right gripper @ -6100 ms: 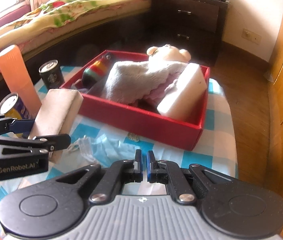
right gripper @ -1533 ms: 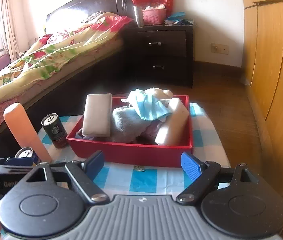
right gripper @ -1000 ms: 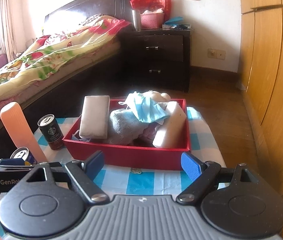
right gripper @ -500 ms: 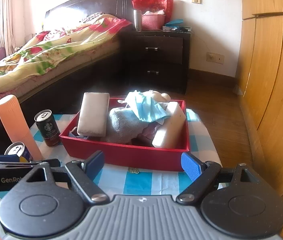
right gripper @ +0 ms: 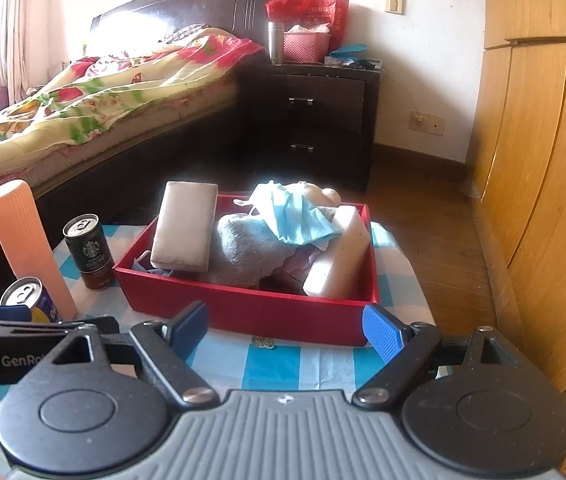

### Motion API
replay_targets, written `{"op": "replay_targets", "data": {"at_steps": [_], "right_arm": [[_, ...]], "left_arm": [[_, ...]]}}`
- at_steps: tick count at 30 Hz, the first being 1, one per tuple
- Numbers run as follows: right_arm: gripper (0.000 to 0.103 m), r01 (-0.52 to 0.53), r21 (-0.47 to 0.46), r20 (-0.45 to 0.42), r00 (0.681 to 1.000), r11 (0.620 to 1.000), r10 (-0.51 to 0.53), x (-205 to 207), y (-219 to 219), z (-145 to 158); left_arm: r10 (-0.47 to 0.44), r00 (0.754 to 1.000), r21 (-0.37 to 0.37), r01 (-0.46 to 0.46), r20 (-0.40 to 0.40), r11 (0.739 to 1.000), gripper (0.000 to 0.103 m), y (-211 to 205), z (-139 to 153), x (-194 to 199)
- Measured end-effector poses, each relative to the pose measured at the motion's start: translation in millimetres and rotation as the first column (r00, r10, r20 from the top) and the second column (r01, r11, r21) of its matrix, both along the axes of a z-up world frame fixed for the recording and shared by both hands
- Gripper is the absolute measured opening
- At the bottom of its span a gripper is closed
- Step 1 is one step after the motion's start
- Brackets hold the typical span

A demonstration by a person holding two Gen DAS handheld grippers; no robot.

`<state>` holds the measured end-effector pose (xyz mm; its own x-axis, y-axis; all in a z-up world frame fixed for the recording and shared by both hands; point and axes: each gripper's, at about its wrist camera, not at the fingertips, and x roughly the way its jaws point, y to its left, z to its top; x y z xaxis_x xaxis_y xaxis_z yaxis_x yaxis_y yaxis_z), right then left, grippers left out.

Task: Organize soft objects

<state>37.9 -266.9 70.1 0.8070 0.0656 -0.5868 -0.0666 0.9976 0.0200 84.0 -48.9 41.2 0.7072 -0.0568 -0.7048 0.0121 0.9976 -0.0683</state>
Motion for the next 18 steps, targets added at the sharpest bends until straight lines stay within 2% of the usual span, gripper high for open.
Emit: {"op": "replay_targets", "data": {"at_steps": [18], "right_arm": [[0.064,0.001,0.000,0.001,1.000,1.000,-0.001,-0.6,-0.9,-0.7]], "left_arm": [[0.007,1.000,0.024,-0.007,0.010,1.000,0.091,-1.4,1.0,-1.4]]}}
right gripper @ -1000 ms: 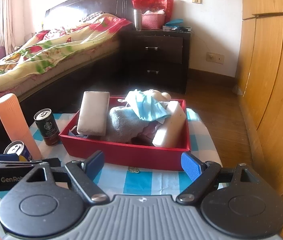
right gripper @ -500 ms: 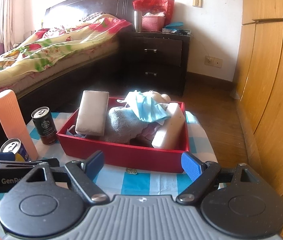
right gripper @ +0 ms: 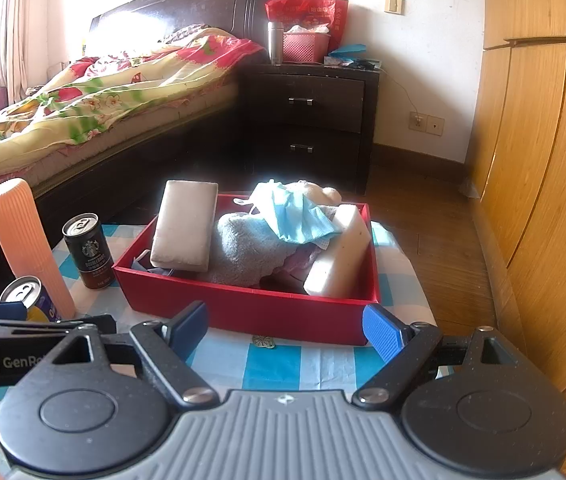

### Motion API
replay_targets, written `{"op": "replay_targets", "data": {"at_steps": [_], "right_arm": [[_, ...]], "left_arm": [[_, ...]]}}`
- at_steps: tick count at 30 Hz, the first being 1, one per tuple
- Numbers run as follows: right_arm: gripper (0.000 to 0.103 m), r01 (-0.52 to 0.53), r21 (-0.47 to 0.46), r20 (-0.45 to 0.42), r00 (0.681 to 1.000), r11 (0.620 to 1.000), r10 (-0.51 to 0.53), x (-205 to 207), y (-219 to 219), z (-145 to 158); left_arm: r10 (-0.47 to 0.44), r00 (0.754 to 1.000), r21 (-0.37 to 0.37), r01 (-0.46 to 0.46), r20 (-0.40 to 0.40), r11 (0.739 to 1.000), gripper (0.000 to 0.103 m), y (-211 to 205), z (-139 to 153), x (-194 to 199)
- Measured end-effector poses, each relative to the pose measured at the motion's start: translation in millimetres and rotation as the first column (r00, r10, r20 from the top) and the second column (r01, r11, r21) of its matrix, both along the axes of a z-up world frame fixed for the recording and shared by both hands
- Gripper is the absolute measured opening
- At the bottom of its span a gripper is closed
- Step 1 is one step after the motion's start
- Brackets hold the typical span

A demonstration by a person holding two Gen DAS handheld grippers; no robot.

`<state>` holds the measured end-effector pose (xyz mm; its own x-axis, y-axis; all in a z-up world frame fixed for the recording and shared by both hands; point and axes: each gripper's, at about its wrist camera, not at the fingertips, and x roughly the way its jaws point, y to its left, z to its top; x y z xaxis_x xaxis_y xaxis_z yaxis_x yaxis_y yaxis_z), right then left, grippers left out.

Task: Organize soft objects

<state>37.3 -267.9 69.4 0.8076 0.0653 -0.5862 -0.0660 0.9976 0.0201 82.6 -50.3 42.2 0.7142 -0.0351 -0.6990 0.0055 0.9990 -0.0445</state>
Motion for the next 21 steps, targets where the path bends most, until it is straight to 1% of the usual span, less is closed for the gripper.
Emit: {"op": "replay_targets", "data": {"at_steps": [16,19,21], "right_arm": [[0.064,0.001,-0.004,0.004,1.000,1.000,-0.001,-0.2,0.5,-0.1],[0.064,0.004,-0.001,0.007,1.000,1.000,-0.004,-0.5,0.2,0.4],[0.064,0.008,0.003,0.013,1.000,1.000,-0.008,-1.0,-0.5,1.7]], "left_arm": [[0.004,1.000,0.005,-0.005,0.004,1.000,0.091,-0.3,0.5,-0.1],[0.012,1.000,0.033,-0.013,0.028,0.999,0.091,-2.9,2.9,-2.8],[0.027,0.999,0.072,-0.030,0.046,0.997,0.097,-5.3,5.5,-3.4]]}}
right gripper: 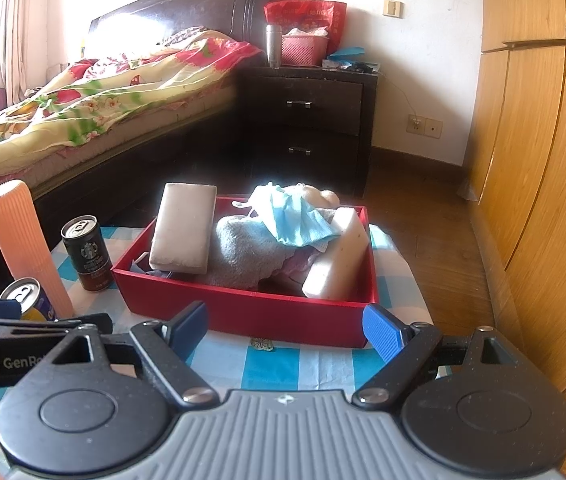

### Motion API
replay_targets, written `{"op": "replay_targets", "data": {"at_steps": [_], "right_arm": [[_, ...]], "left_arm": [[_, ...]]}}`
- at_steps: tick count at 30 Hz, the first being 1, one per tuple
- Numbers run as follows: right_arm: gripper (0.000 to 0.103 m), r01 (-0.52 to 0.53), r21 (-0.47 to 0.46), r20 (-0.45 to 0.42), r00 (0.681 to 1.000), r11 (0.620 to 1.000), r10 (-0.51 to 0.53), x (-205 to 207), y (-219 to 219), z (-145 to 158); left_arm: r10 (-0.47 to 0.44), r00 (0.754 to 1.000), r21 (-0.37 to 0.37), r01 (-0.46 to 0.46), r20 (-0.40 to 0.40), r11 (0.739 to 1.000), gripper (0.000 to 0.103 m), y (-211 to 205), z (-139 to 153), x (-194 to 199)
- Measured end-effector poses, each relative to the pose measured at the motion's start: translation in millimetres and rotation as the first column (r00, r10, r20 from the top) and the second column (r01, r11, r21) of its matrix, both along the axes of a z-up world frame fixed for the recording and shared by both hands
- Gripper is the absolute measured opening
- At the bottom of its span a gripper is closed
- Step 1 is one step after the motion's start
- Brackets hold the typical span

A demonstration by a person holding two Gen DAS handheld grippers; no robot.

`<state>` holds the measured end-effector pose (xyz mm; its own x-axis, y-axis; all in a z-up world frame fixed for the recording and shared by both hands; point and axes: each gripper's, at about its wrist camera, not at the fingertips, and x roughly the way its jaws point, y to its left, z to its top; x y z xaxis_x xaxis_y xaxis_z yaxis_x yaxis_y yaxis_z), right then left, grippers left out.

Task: Organize soft objects

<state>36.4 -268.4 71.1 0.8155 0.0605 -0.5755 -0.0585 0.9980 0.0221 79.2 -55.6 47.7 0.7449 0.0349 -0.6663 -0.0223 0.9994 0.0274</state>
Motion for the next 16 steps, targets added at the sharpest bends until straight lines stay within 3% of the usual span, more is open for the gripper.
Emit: {"op": "replay_targets", "data": {"at_steps": [3,7,16], "right_arm": [[0.064,0.003,0.004,0.010,1.000,1.000,-0.003,-1,-1,2],[0.064,0.005,0.008,0.017,1.000,1.000,-0.005,-2,-2,3],[0.067,0.037,0.022,0.054,0.998,0.999,-0.038,-5,-8,9]], "left_arm": [[0.000,1.000,0.013,0.000,0.010,1.000,0.097,-1,2,-1],[-0.009,1.000,-0.034,0.009,-0.004,0.999,0.097,4,1,0],[-0.041,0.992,0.003,0.041,0.118,0.999,0.097,-1,9,-10]]}}
